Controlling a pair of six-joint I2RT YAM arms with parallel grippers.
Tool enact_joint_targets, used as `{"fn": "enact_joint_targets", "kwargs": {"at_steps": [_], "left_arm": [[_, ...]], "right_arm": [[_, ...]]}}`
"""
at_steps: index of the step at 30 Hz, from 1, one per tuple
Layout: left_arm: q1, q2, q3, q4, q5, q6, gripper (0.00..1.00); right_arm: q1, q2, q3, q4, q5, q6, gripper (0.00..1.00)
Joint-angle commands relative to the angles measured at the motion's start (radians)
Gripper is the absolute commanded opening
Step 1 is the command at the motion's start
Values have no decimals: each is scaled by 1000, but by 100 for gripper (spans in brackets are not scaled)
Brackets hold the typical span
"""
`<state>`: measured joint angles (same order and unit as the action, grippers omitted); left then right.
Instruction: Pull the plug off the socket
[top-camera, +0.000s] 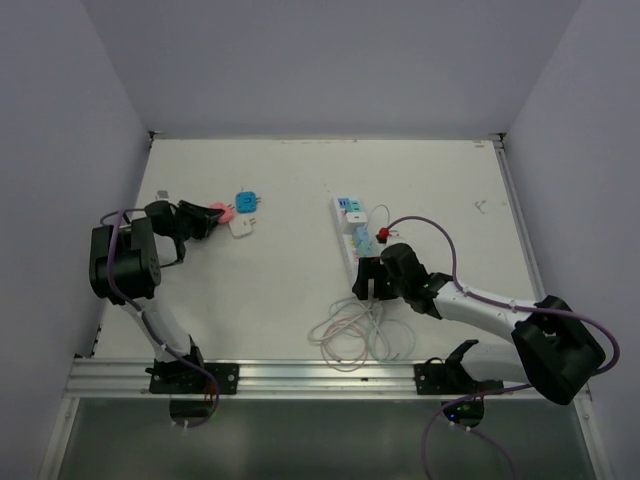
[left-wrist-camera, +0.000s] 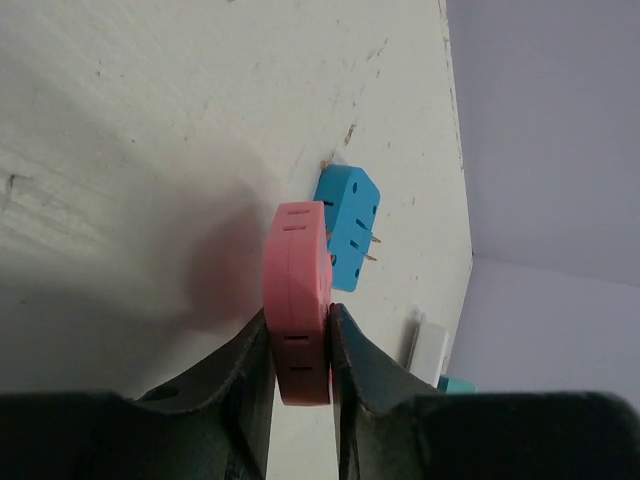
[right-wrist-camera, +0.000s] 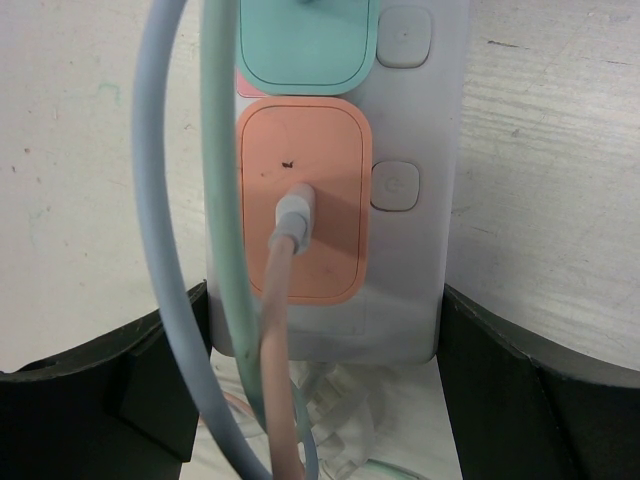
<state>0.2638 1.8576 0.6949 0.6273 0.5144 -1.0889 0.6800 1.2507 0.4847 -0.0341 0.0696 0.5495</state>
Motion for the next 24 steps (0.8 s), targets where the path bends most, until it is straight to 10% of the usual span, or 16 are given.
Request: {"fn": "enact_joint_targets", "kwargs": {"at_steps": [1, 7, 15, 24], "left_arm": [[11, 54, 51, 26, 4, 34, 30], [18, 52, 48, -24, -20, 32, 49], [22, -98, 46, -216, -91, 90, 99], [20, -325, 14, -498, -104, 204, 100]], "right_arm": [[-8, -4, 8, -55, 19, 10, 0], [-8, -4, 22, -61, 21, -14, 0], [-7, 21, 37, -59, -20, -39, 0], [4, 24, 46, -44, -102, -89, 0]]}}
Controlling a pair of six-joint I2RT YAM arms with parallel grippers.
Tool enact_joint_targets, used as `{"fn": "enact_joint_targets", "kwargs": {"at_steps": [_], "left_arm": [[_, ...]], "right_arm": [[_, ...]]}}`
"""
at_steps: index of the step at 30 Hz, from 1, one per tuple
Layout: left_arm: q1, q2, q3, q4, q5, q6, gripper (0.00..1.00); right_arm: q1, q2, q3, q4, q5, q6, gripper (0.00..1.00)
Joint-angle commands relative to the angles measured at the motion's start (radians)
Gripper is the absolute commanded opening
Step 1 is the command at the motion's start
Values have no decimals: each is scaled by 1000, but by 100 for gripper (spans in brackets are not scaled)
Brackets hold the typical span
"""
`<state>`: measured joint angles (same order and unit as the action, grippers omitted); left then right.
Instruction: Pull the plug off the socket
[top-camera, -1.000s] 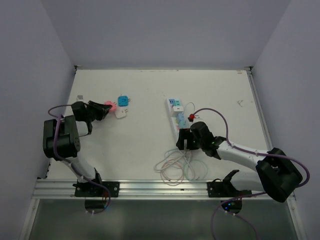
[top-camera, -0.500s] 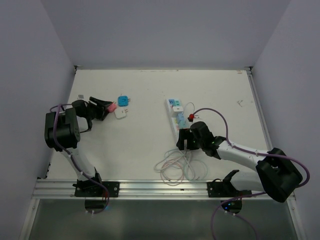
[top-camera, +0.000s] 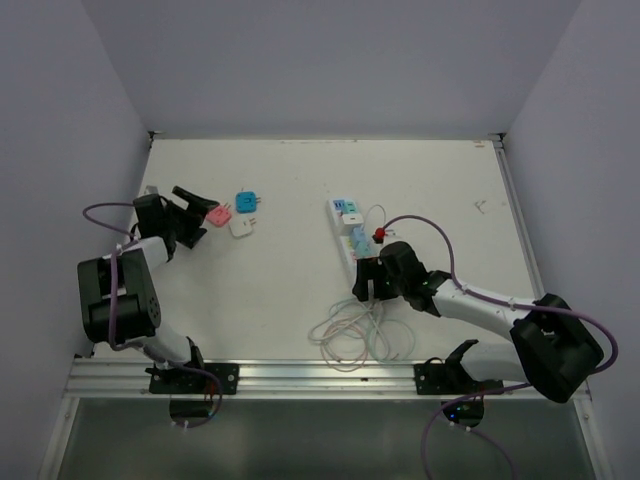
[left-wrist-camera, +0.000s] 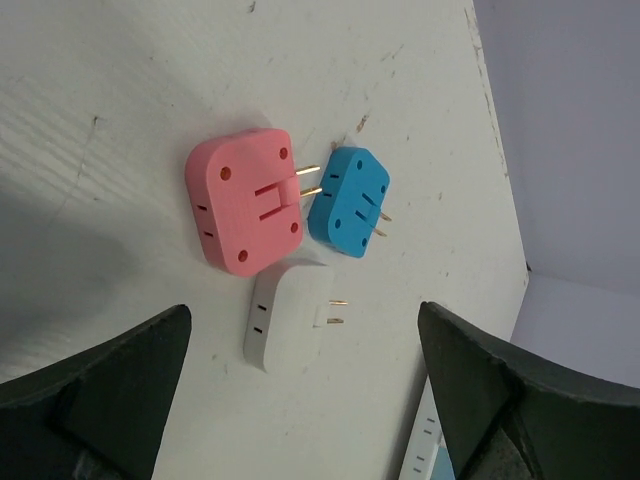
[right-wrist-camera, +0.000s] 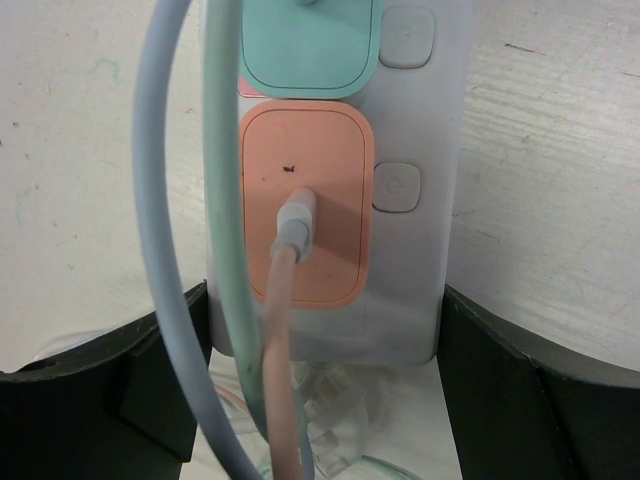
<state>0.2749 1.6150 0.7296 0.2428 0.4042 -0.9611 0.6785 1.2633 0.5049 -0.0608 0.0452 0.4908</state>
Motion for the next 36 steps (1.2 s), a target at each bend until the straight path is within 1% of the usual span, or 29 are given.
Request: {"fn": "enact_joint_targets", "kwargs": {"at_steps": [1, 3, 7, 10, 12, 13, 14, 16, 17, 19, 20, 22, 23, 27, 28, 35, 36], "left_arm": [[9, -102, -54, -114, 22, 90, 100], [4, -165, -88, -114, 57, 105, 99], [-29, -262, -154, -178, 64, 188, 100], [-95, -317, -170, -236, 32, 212, 100], [-167, -352, -179, -241, -2, 199, 99], [-193, -363, -194, -240, -5, 171, 98], [-244, -380, -205, -226, -7, 154, 98], [-301, -392, -234, -166, -7, 119, 96], [-348, -391, -243, -146, -8, 90, 95], [-399, -380, -257, -105, -24, 49, 94], [-449, -365, -262, -91, -27, 33, 93], [-500, -346, -275, -30, -38, -17, 93], [-550, -328, -280, -8, -42, -34, 92], [-657, -282, -277, 85, -85, -103, 89], [-687, -262, -272, 95, -93, -122, 88], [-784, -144, -219, 151, -123, -174, 84], [-792, -133, -219, 170, -126, -179, 81]], "right_arm": [[10, 11, 26, -13, -93, -32, 0], [18, 13, 27, -4, -111, -46, 0], [46, 25, 37, 4, -148, -77, 0], [75, 50, 53, -7, -154, -101, 0], [87, 73, 66, -8, -151, -110, 0], [98, 79, 70, -8, -151, -110, 0], [101, 87, 73, -8, -151, -112, 0], [104, 103, 81, -8, -165, -110, 0], [105, 105, 83, 2, -174, -104, 0], [105, 108, 78, 16, -206, -94, 0], [105, 110, 77, 36, -214, -78, 0], [110, 119, 70, 56, -237, -63, 0], [112, 122, 70, 56, -238, -54, 0], [125, 145, 78, 61, -232, -40, 0], [127, 145, 78, 85, -235, -32, 0], [139, 169, 81, 111, -234, -1, 0], [141, 173, 81, 115, -232, 0, 0]]}}
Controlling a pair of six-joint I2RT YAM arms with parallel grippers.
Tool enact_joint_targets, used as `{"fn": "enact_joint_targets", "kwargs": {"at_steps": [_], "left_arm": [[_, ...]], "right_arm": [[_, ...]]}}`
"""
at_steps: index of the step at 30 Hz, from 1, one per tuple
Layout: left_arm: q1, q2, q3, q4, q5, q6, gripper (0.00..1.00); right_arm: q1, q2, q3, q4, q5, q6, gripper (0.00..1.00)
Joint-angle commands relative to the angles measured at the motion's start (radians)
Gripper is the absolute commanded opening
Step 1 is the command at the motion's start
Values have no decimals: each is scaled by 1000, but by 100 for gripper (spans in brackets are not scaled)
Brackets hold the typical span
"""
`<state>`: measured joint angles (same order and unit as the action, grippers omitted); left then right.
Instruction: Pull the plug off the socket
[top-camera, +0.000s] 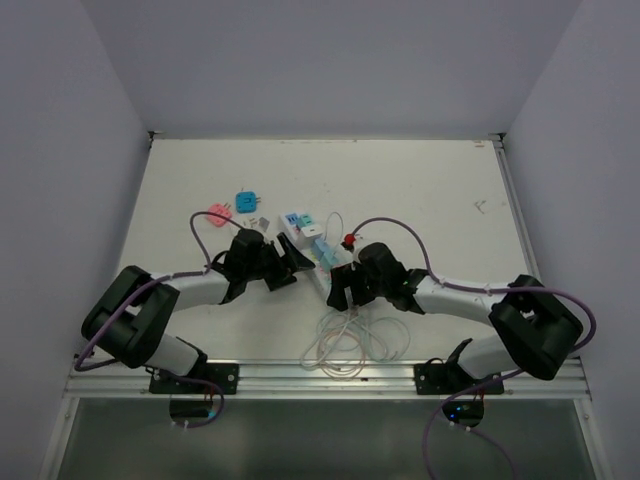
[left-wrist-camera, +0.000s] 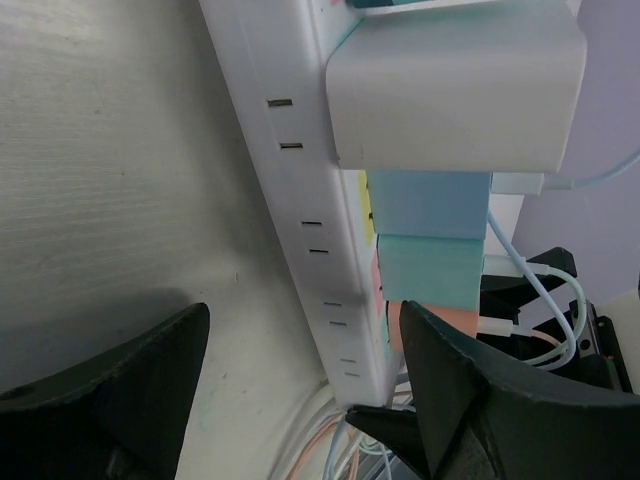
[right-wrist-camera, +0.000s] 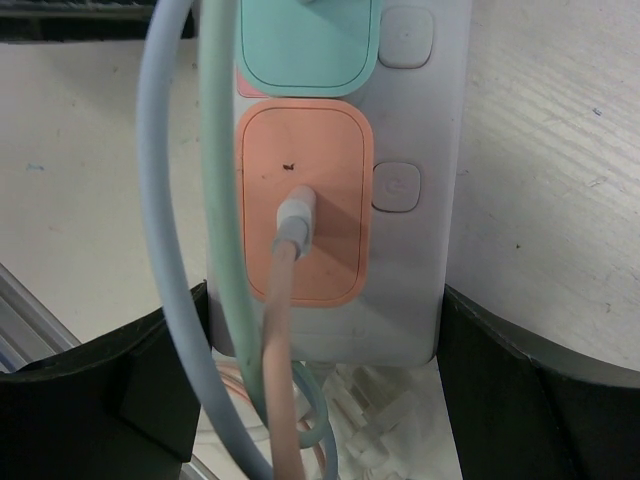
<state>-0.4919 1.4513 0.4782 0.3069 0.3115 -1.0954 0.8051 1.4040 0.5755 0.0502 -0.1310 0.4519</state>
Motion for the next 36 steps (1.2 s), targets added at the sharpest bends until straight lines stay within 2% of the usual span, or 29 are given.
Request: {"fn": "enact_joint_targets", "kwargs": {"at_steps": [1, 3, 6, 12, 16, 19, 20, 21, 22, 23, 24, 25, 26, 27, 30, 36], "left_arm": [[-39, 43, 31, 113, -34, -55, 80], [-48, 75, 23, 139, -34, -67, 73], [-63, 110, -1, 210, -25, -96, 68], [-88, 162, -15, 297, -17, -130, 61], [-96, 166, -24, 313, -17, -136, 45], [-96, 150, -38, 308, -22, -127, 24], [-96, 146, -39, 301, -25, -123, 20], [-96, 143, -38, 281, -31, -115, 12], [-96, 136, -36, 270, -31, -101, 8], [-96, 132, -32, 243, -32, -94, 4], [-96, 129, -29, 224, -37, -75, 0], [-94, 123, -23, 203, -41, -66, 0], [-96, 120, -7, 155, -43, -54, 0], [-96, 116, 0, 129, -49, -26, 0], [-96, 100, 33, 31, -67, 28, 0], [-94, 63, 57, -38, -69, 77, 0]], "right_arm": [[16, 33, 9, 11, -59, 47, 0], [17, 35, 6, 20, -65, 51, 0], [22, 43, 6, 33, -68, 62, 0], [29, 64, 3, 66, -76, 87, 0], [32, 56, -3, 77, -65, 105, 0], [32, 43, -11, 76, -50, 108, 6], [32, 32, -11, 73, -45, 108, 9], [32, 27, -11, 70, -45, 110, 23], [32, 23, -9, 62, -44, 110, 30], [32, 10, -8, 57, -44, 111, 48], [34, 3, -8, 54, -44, 111, 58], [32, -10, -8, 47, -42, 120, 68], [32, -22, -9, 39, -38, 126, 82], [31, -55, -9, 30, -12, 134, 88], [31, -129, -3, -25, 42, 160, 98], [32, -227, 27, -93, 102, 197, 99]]}}
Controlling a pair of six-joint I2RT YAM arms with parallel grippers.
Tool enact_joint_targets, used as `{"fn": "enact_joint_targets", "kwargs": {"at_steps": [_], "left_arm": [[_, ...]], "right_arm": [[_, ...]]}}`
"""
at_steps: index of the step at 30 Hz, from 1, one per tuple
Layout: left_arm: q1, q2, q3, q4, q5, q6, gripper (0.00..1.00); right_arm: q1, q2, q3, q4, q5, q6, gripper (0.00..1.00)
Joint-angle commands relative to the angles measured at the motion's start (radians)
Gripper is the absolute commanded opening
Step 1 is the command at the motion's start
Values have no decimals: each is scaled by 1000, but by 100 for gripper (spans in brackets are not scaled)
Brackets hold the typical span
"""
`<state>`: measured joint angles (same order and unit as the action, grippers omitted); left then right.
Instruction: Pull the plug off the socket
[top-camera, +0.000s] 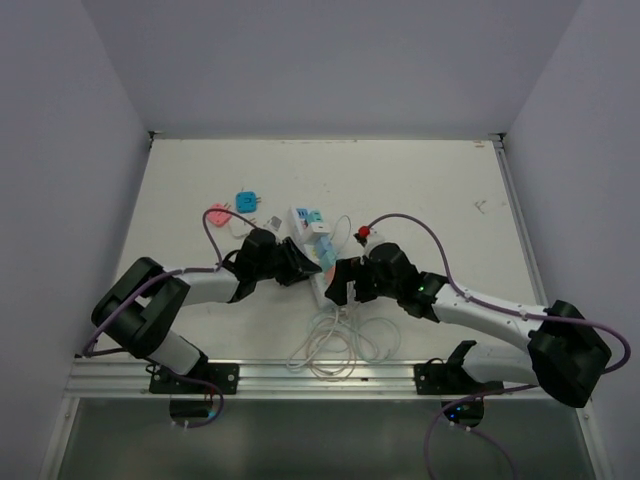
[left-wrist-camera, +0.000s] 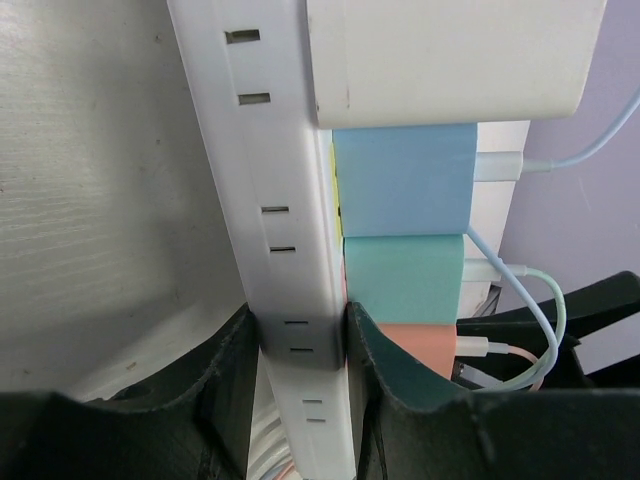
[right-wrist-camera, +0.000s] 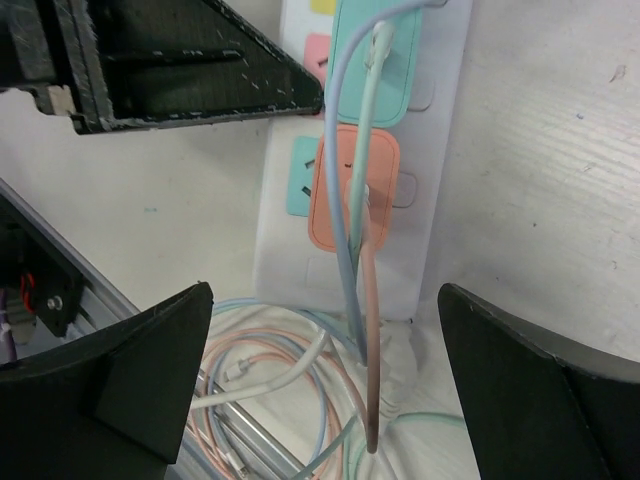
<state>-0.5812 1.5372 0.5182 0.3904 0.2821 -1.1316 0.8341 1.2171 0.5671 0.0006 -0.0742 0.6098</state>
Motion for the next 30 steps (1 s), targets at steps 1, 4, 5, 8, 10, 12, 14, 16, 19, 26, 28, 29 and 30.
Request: {"fn": "enact_joint_targets", "kwargs": {"at_steps": [1, 4, 5, 8, 10, 12, 14, 16, 19, 26, 28, 29, 30], "left_arm": [[-5, -25, 17, -125, -38, 115, 0], [-5, -31, 16, -130, -29, 122, 0], [-5, -31, 16, -131, -23, 125, 0], [-5, -35, 14, -133, -14, 130, 0], [-5, -40, 16, -133, -11, 133, 0], [-5, -46, 16, -137, -9, 138, 0], [-5, -49, 17, -146, -11, 144, 0], [-5, -57, 16, -154, -12, 147, 0], [-5, -66, 14, -160, -20, 150, 0], [-5, -80, 13, -176, -38, 155, 0], [-5, -80, 14, -179, -38, 156, 0], [-6, -81, 14, -179, -40, 155, 0], [-6, -83, 14, -180, -41, 156, 0]], "right_arm": [[2, -54, 39, -45, 53, 45, 99], [3, -54, 42, -53, 71, 77, 95], [2, -51, 39, -50, 91, 88, 89], [2, -22, 33, -27, 99, 125, 74], [3, -1, 36, -5, 99, 148, 73], [2, 25, 43, 24, 91, 160, 71], [2, 47, 62, 33, 85, 162, 67], [2, 58, 82, 41, 86, 168, 66], [3, 84, 97, 53, 85, 174, 64], [2, 140, 109, 102, 54, 209, 58], [2, 153, 105, 113, 47, 219, 57], [2, 156, 103, 116, 47, 222, 55], [3, 159, 102, 122, 44, 223, 54]]}}
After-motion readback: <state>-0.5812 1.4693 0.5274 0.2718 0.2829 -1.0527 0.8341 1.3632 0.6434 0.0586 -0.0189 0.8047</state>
